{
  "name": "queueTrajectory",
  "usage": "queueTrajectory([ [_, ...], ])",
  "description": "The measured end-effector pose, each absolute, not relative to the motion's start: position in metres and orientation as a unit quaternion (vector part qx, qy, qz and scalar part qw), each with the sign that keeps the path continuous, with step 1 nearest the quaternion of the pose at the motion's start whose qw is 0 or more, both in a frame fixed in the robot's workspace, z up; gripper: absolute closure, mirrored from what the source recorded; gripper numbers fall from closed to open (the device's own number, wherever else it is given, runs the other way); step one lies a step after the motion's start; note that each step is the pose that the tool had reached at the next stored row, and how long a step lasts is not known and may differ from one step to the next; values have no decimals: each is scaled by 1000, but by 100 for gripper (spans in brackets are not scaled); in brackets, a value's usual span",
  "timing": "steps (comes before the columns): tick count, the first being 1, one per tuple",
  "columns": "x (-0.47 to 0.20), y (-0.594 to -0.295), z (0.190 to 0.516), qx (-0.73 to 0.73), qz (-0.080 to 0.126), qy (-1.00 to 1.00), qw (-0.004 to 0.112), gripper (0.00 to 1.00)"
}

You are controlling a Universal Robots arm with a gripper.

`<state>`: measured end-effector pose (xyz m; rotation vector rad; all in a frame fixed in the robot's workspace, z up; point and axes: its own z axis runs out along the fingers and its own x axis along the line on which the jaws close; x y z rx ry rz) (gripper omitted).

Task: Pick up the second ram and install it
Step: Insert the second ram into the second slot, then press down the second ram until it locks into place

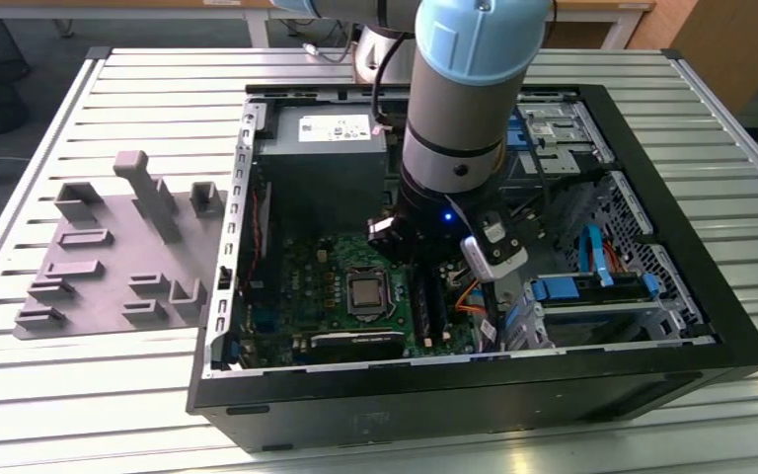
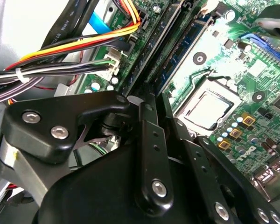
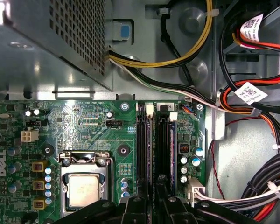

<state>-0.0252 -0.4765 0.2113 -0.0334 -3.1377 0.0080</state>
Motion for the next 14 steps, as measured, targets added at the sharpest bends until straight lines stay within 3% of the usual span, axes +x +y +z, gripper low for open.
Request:
queueTrajectory([
  [11, -25, -476, 230, -11, 3, -1000, 2, 78],
  [14, -25, -477, 230, -11, 3, -1000, 2, 89],
])
